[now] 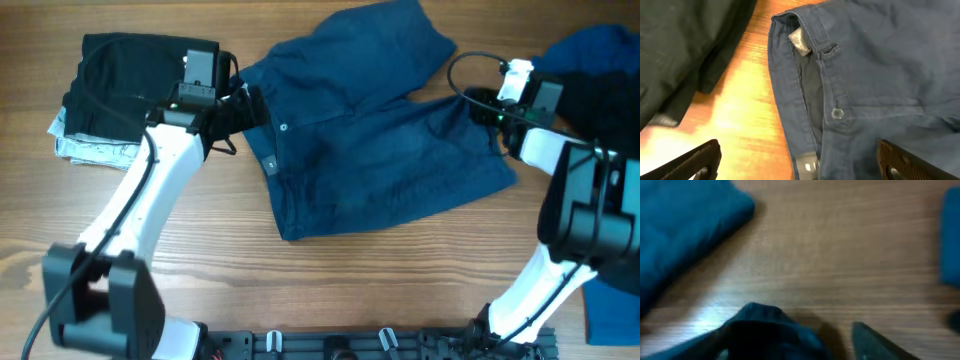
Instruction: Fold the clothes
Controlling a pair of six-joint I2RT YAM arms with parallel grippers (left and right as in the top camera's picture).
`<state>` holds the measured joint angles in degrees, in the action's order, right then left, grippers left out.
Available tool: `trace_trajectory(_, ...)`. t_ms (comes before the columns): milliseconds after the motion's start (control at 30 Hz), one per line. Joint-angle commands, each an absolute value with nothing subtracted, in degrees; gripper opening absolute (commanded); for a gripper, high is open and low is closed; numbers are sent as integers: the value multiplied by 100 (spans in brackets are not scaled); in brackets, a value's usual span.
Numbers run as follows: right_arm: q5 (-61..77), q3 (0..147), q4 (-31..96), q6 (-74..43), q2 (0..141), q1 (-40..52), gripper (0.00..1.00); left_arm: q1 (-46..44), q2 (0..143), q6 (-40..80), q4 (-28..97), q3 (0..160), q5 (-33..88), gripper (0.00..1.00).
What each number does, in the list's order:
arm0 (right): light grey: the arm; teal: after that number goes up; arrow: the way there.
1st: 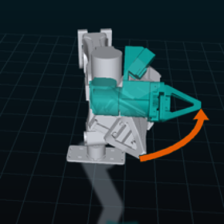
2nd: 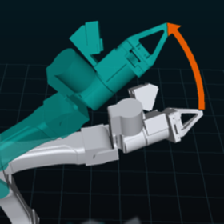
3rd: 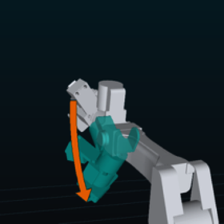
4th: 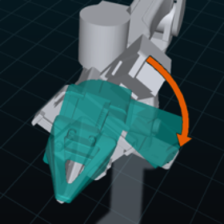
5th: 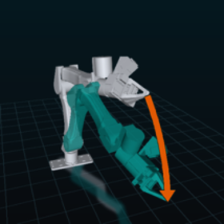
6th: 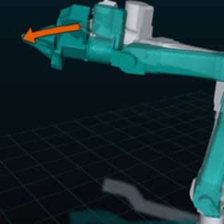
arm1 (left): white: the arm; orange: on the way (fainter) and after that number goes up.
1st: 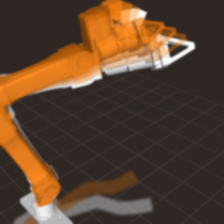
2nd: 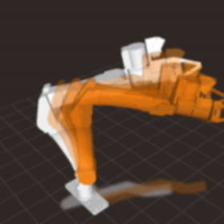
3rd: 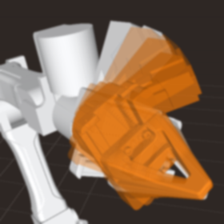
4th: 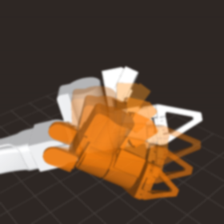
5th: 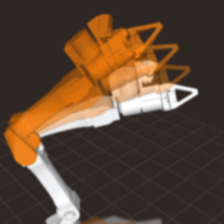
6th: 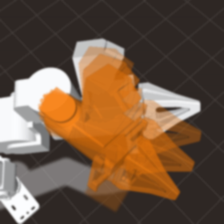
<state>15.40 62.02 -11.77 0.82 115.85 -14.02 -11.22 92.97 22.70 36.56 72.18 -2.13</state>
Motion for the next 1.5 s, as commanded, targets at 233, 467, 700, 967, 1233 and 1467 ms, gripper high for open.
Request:
trace_trajectory(233,1444,6331,2108,534,9032,-1420,44,-1096,8906,2617,5162,7159,963,97)
trace_trajectory(467,1376,6254,2783,1481,9515,-1420,44,-1096,9382,2615,5059,6818,1201,100)
trace_trajectory(700,1378,6254,2617,1942,10261,-1431,37,-1096,9636,2569,5059,6818,1433,100)
trace_trajectory(967,1184,6254,2180,1994,10481,-1431,52,-1103,9636,2571,5063,6818,1435,100)
trace_trajectory(1233,1249,6252,1959,1938,10825,-1431,33,-1100,9636,2574,5061,6818,1435,100)
trace_trajectory(1467,1249,6254,1903,1929,10986,-1431,24,-1103,9636,2574,5063,6818,1437,100)
